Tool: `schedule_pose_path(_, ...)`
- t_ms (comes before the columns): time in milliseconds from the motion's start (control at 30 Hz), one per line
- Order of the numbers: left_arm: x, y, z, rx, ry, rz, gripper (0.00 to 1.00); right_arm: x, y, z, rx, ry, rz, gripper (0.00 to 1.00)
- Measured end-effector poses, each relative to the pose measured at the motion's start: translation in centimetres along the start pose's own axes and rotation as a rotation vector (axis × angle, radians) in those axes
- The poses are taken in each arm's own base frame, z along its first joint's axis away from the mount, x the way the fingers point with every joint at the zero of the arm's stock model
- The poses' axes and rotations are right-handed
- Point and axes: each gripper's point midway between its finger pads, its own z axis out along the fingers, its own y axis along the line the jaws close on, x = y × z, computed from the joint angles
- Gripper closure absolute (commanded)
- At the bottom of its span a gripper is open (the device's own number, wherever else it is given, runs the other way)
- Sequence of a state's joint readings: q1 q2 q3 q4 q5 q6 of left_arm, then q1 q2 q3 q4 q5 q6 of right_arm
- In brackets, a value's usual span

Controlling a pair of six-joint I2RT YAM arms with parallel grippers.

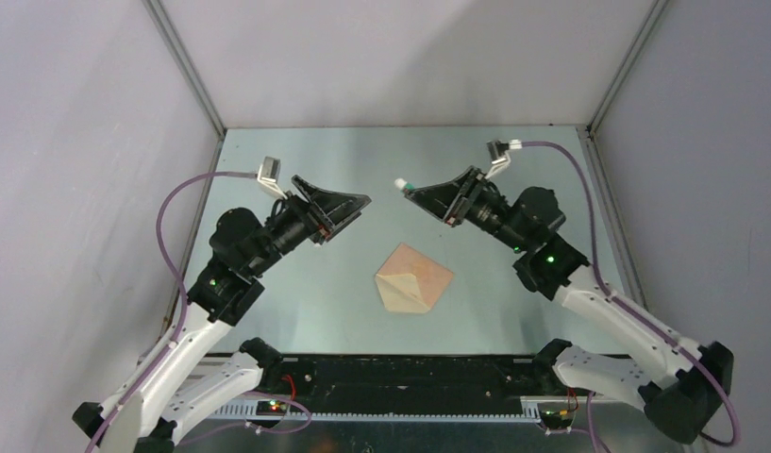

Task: Place the letter into the envelope and seal it
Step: Unscrew the solid glue, then paint the envelope at the center of the board.

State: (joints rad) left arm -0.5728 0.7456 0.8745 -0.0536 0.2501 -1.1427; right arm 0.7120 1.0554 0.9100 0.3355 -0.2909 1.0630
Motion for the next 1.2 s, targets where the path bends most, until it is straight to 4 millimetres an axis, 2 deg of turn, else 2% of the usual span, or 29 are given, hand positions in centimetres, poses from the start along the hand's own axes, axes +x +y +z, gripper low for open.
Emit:
schedule_pose_path(133,0.6,1.2,-0.3,-0.05,0.023,0.008,0.0,-1.2,-2.9,-2.7,0.155,-0.004,-0.052,1.0)
schedule_pose_path(233,1.5,3.3,-0.6,-0.13,0.059,0.027,0.02,-1.3,-6.2,-5.1,0.335,0.04,-0.091,1.0)
schedule_pose_path(267,2.0,4.6,-0.6,-0.176,0.085,0.033,0.04,-1.1,-7.4,-5.9,0.398,0.061,-0.104,1.0)
schedule_pose_path(367,4.0,7.5,-0.6,-0.281,0.168,0.046,0.14,0.5,-10.0,-8.4,0.543,0.155,-0.124,1.0)
schedule_pose_path(467,6.9,10.2,-0.2,-0.36,0.282,0.058,0.22,2.8,-12.3,-11.0,0.669,0.271,-0.124,1.0)
schedule_pose_path(600,9.8,14.1,0.1,-0.456,0.385,0.056,0.42,6.1,-14.3,-13.4,0.791,0.417,-0.12,1.0)
schedule_pose_path(733,11.5,18.2,1.3,-0.547,0.447,0.034,0.57,8.8,-15.5,-14.0,0.864,0.535,-0.108,1.0)
schedule_pose_path(800,12.6,20.5,2.5,-0.583,0.491,0.016,0.59,9.9,-16.2,-13.7,0.899,0.596,-0.097,1.0)
schedule_pose_path(900,14.5,24.4,3.1,-0.666,0.558,-0.021,0.6,10.8,-16.6,-13.4,0.916,0.637,-0.1,1.0)
schedule_pose_path(1200,16.0,29.7,3.2,-0.763,0.614,-0.044,0.63,11.7,-18.2,-11.0,0.974,0.69,-0.083,1.0)
